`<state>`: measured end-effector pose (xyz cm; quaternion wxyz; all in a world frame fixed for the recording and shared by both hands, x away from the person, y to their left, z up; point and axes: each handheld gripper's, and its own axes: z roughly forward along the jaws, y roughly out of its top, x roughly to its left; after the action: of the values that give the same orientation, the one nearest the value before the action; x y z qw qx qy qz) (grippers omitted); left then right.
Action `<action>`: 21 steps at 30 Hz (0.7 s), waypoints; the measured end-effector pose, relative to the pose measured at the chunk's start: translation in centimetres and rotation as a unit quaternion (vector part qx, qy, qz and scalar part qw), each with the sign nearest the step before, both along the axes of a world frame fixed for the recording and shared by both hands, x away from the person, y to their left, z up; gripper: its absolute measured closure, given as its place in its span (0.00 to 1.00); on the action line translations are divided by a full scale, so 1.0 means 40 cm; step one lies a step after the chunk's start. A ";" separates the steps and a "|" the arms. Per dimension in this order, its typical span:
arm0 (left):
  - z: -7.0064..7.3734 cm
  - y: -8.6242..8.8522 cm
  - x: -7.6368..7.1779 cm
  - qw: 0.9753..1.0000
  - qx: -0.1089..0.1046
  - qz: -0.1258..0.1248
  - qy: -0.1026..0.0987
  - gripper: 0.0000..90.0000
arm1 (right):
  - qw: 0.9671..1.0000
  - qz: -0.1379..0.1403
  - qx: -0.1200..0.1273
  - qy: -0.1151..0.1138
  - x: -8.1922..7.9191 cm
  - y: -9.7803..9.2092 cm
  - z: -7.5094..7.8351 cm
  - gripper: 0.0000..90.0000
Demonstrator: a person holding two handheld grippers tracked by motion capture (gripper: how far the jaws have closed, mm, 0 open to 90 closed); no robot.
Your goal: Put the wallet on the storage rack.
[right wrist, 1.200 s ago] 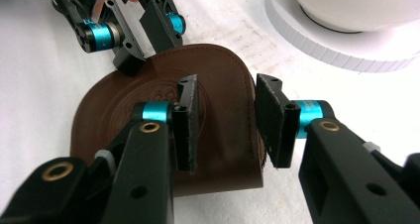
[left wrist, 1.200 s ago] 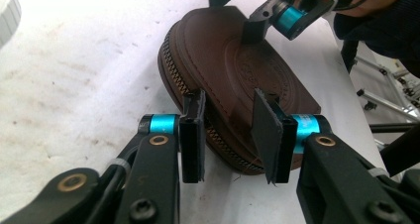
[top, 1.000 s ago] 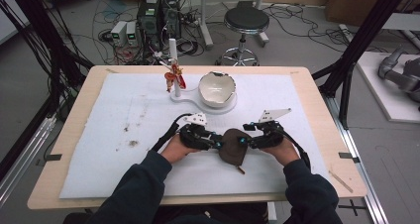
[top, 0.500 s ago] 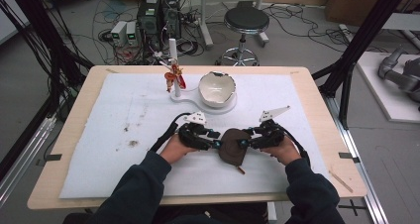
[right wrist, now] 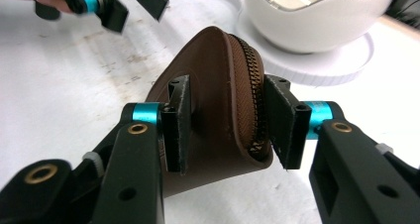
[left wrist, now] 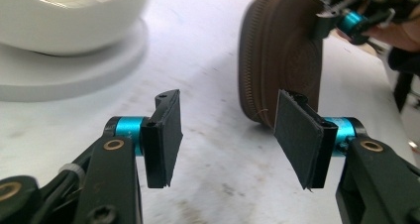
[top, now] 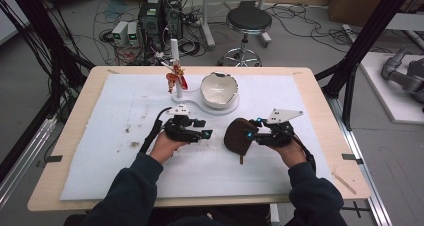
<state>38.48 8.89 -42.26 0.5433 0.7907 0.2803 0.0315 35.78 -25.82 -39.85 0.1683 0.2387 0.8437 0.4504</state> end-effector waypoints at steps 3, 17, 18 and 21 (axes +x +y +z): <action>0.018 0.056 0.000 0.999 -0.009 0.036 -0.011 0.49 | 1.000 0.003 0.005 -0.006 -0.005 0.000 0.006 0.67; 0.048 0.260 -0.004 0.991 -0.042 0.128 -0.026 0.49 | 0.995 0.065 0.040 0.061 0.002 0.022 -0.016 0.68; 0.049 0.265 -0.004 0.990 -0.041 0.132 -0.026 0.49 | 0.995 0.066 0.041 0.064 0.002 0.023 -0.015 0.69; 0.055 0.290 -0.008 0.988 -0.040 0.146 -0.036 0.49 | 0.996 0.054 0.038 0.053 0.003 0.020 -0.008 0.72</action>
<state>38.16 20.49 -40.05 0.5736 0.7174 0.3743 0.1274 35.89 -25.02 -40.18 0.0896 0.2225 0.8452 0.4776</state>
